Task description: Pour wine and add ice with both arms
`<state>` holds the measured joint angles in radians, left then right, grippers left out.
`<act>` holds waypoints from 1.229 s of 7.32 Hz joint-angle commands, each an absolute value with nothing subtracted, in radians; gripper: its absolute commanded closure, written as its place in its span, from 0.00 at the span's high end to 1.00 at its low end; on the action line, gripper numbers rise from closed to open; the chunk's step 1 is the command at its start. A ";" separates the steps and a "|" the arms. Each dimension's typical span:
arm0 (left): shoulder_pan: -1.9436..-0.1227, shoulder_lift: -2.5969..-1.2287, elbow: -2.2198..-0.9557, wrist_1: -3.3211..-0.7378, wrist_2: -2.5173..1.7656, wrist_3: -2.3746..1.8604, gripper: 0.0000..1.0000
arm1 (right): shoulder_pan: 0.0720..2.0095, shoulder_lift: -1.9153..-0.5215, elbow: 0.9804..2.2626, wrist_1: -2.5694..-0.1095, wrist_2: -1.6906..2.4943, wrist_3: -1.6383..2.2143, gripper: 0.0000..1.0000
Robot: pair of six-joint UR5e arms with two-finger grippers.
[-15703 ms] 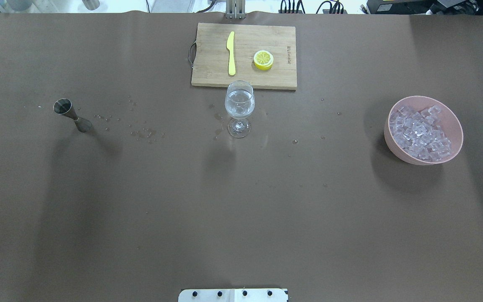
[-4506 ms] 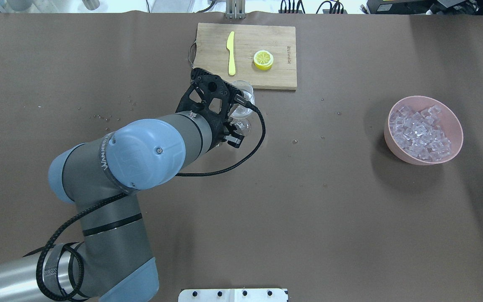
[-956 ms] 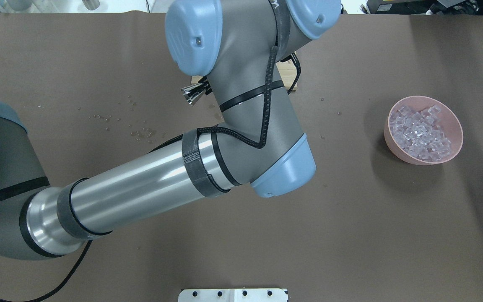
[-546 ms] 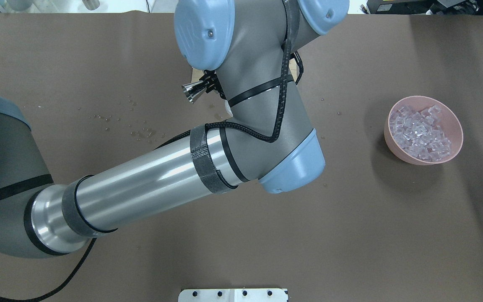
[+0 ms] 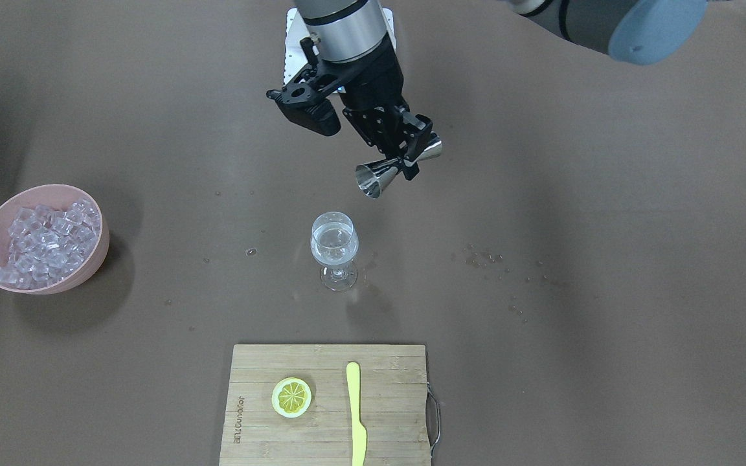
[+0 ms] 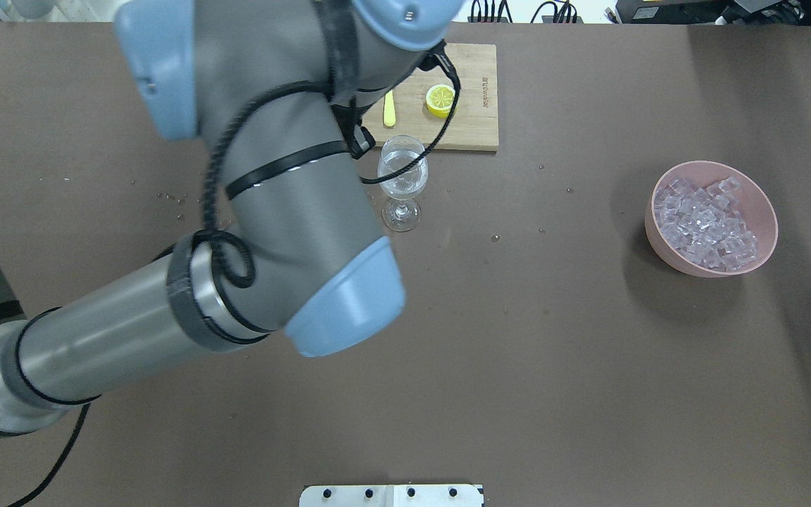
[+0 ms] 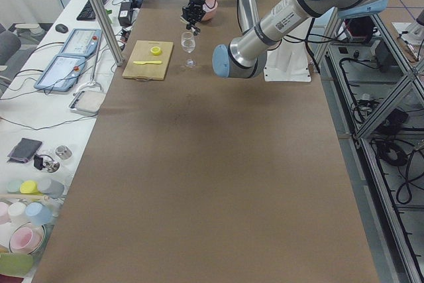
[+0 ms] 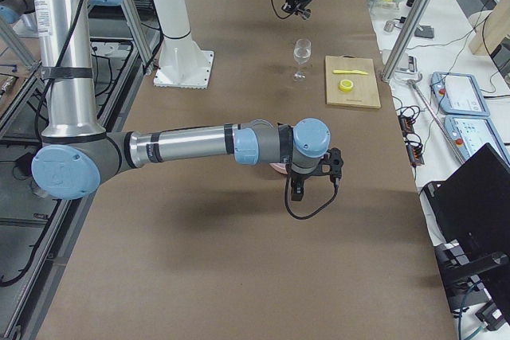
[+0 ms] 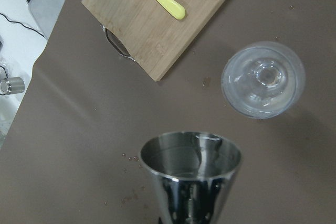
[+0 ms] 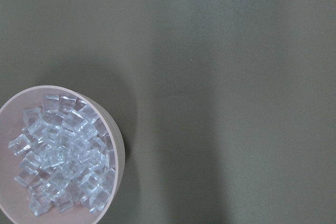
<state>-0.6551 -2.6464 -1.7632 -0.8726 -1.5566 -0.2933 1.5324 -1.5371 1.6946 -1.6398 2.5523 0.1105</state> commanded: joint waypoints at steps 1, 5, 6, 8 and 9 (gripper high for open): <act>-0.741 -2.487 -1.894 -0.986 -1.557 -0.331 0.00 | 1.532 -1.531 1.697 -1.638 2.554 0.114 1.00; -0.839 -2.118 -1.902 -1.616 -1.555 -0.612 0.00 | 1.532 -1.519 1.712 -1.637 2.551 0.127 1.00; -0.839 -2.015 -1.870 -1.866 -1.554 -0.688 0.00 | 1.532 -1.519 1.720 -1.637 2.545 0.138 1.00; -0.841 -1.892 -1.865 -2.078 -1.475 -0.776 0.00 | 1.532 -1.519 1.742 -1.637 2.546 0.153 1.00; -0.836 -1.797 -1.850 -2.191 -1.407 -0.831 0.00 | 1.532 -1.520 1.749 -1.637 2.548 0.158 1.00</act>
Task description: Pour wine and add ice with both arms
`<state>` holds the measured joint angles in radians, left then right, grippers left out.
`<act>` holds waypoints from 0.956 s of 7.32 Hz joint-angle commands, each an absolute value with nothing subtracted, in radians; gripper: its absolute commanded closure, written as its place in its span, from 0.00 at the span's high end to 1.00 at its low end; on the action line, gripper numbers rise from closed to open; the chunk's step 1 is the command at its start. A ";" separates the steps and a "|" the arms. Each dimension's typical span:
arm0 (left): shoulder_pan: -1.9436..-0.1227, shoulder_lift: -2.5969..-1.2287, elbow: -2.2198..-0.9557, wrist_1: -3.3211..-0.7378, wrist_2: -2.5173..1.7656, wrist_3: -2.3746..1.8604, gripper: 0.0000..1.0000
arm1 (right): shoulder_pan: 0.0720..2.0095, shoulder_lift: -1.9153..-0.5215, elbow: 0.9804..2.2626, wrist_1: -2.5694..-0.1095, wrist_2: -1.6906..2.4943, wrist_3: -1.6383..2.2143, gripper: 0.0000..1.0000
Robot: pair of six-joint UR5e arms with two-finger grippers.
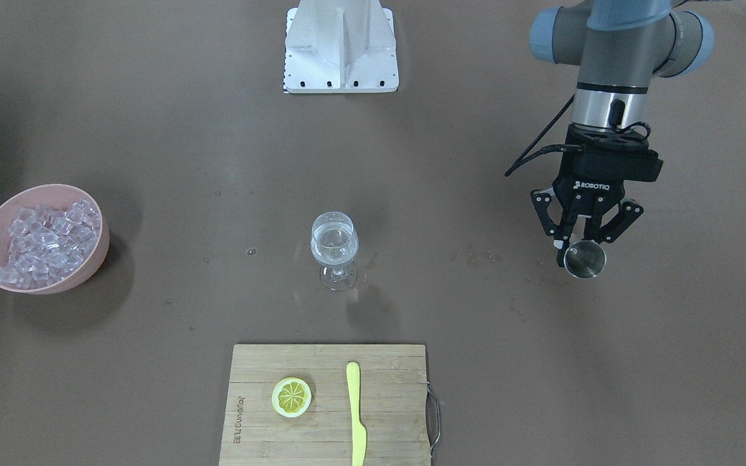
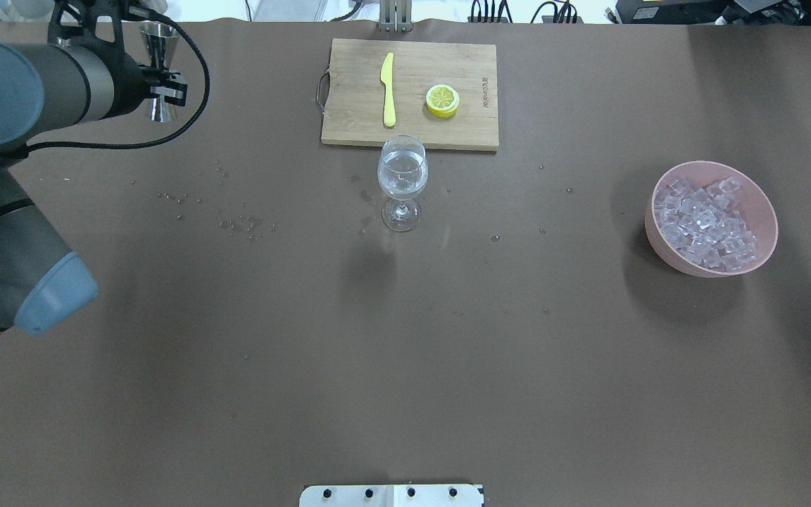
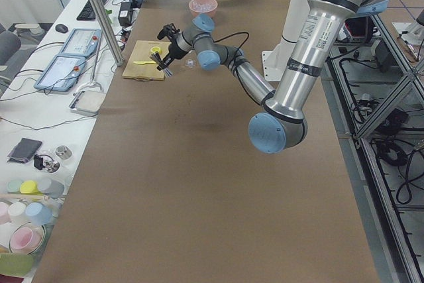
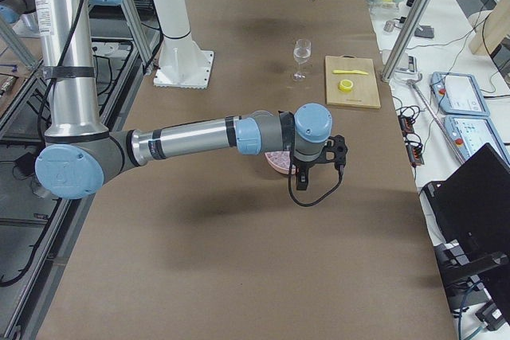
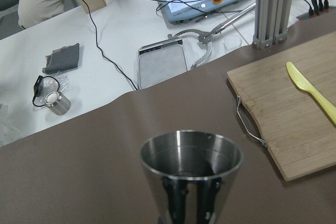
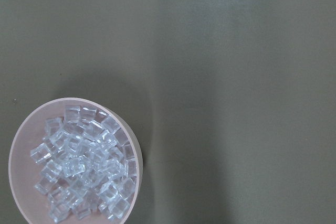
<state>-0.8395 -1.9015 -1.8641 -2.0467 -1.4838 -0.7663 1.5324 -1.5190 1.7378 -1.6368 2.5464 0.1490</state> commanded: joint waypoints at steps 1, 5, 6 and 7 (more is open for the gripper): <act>-0.831 -1.688 -1.832 -2.326 -1.340 -0.894 0.00 | 1.532 -1.520 1.752 -1.637 2.548 0.158 1.00; -0.624 -1.537 -1.657 -2.654 -0.954 -1.199 0.00 | 1.532 -1.522 1.755 -1.637 2.543 0.158 1.00; -0.544 -1.540 -1.648 -2.652 -0.852 -1.245 0.00 | 1.532 -1.522 1.755 -1.637 2.539 0.158 1.00; -0.482 -1.540 -1.641 -2.643 -0.766 -1.261 0.00 | 1.531 -1.522 1.755 -1.637 2.537 0.158 1.00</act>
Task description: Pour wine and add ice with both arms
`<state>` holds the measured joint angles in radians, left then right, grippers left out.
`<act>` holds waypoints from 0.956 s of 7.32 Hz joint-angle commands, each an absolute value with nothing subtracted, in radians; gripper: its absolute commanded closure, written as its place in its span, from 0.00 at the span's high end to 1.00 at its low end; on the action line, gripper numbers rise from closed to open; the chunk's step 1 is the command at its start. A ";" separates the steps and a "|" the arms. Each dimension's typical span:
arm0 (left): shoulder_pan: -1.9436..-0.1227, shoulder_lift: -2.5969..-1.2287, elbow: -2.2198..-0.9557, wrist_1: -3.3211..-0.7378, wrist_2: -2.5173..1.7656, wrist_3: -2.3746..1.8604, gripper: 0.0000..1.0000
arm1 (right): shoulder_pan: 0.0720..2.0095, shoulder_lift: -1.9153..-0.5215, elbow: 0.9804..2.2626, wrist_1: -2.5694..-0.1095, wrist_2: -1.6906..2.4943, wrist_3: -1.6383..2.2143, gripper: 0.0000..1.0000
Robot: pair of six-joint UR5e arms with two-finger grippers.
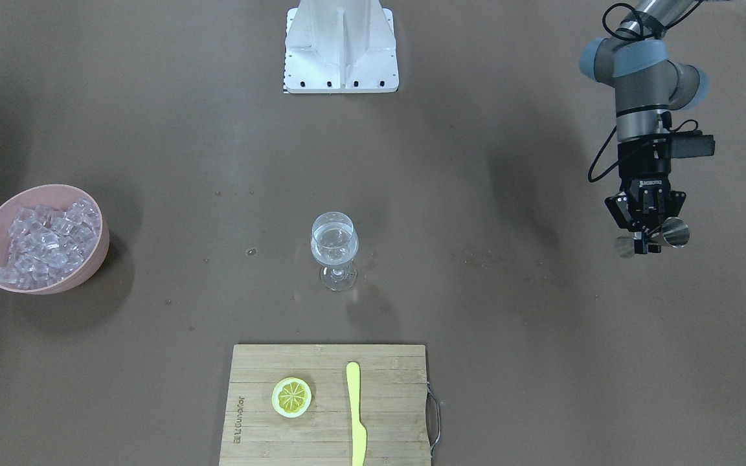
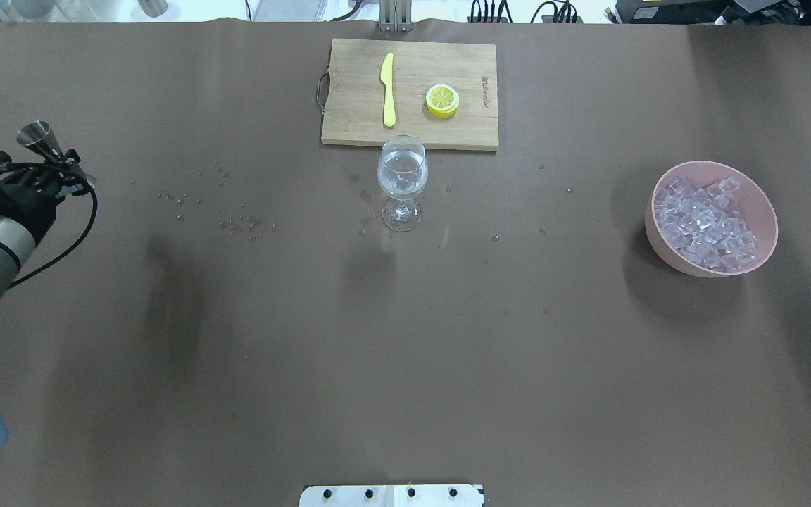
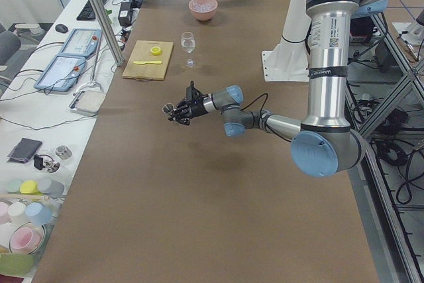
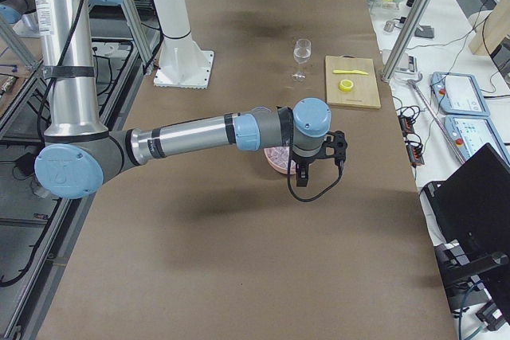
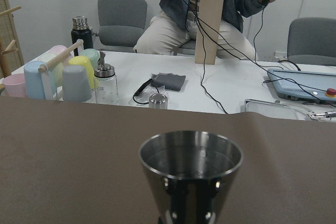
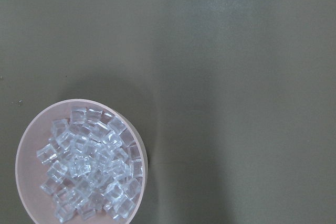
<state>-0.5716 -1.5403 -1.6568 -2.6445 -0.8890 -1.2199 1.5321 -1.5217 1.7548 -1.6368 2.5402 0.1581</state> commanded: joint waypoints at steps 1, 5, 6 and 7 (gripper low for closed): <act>-0.429 -1.543 -1.587 -2.651 -0.679 -1.262 0.00 | 1.531 -1.525 1.755 -1.637 2.536 0.158 1.00; -0.350 -1.581 -1.537 -2.655 -0.535 -1.264 0.00 | 1.531 -1.528 1.753 -1.637 2.537 0.158 1.00; -0.339 -1.612 -1.516 -2.655 -0.535 -1.264 0.00 | 1.531 -1.528 1.753 -1.637 2.536 0.158 1.00; -0.337 -1.635 -1.482 -2.657 -0.535 -1.275 0.00 | 1.531 -1.528 1.752 -1.637 2.537 0.158 1.00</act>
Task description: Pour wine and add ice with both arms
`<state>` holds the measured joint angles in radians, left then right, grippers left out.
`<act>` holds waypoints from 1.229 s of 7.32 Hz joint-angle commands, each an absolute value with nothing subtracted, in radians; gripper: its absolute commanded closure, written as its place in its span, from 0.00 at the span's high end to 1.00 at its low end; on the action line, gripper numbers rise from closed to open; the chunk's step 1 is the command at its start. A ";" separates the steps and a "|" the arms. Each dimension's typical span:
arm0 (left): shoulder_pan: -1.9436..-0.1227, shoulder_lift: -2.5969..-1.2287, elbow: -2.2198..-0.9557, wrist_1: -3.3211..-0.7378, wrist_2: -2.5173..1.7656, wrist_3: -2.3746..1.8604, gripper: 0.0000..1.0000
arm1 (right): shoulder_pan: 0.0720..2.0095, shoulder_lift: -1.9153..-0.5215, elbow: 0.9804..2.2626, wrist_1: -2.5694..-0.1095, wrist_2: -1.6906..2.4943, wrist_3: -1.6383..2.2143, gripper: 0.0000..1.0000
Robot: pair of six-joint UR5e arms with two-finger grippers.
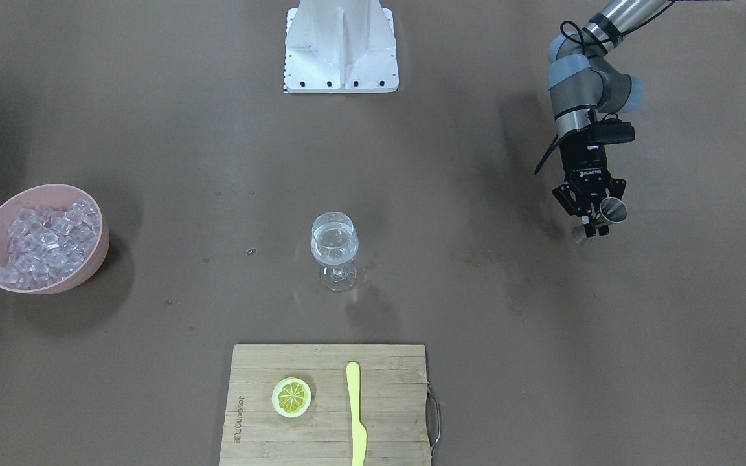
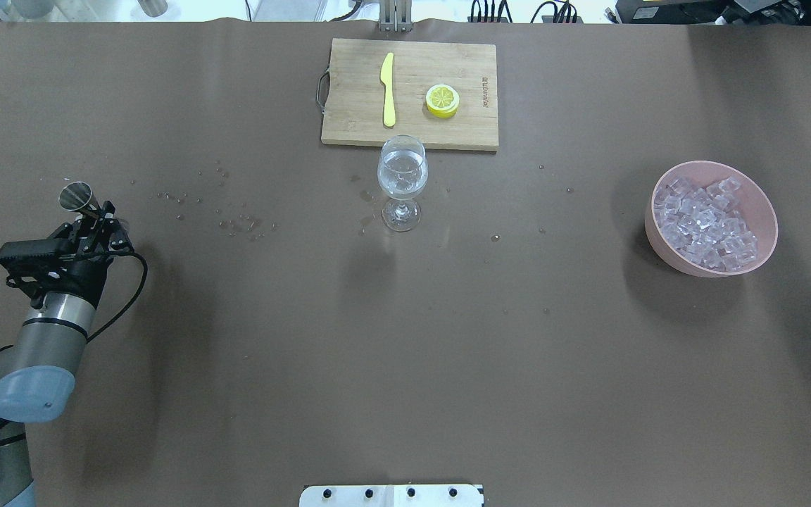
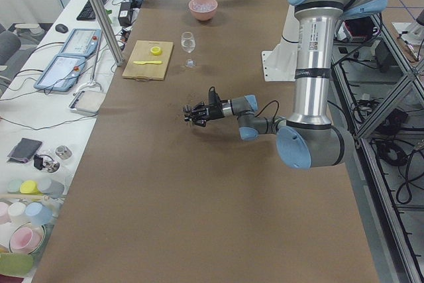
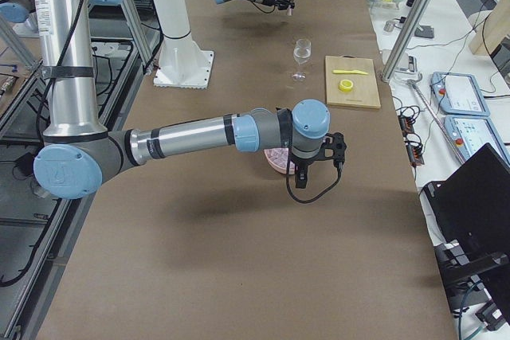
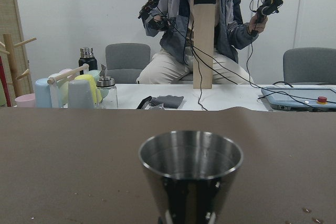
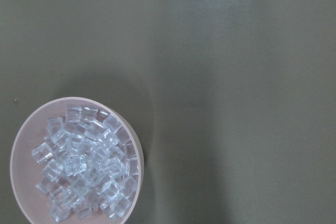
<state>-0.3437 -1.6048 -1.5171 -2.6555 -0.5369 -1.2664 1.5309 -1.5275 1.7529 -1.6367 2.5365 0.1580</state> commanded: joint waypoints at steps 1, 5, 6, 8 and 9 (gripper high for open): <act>-0.337 -1.637 -1.476 -2.655 -0.534 -1.275 0.00 | 1.531 -1.529 1.752 -1.637 2.537 0.158 1.00; -0.337 -1.637 -1.471 -2.657 -0.535 -1.275 0.98 | 1.531 -1.528 1.750 -1.637 2.537 0.158 1.00; -0.337 -1.637 -1.462 -2.654 -0.534 -1.270 0.98 | 1.531 -1.529 1.750 -1.637 2.537 0.158 1.00; -0.337 -1.637 -1.466 -2.654 -0.534 -1.266 0.98 | 1.531 -1.531 1.750 -1.637 2.537 0.158 1.00; -0.337 -1.631 -1.471 -2.655 -0.537 -1.262 0.98 | 1.531 -1.531 1.750 -1.637 2.537 0.158 1.00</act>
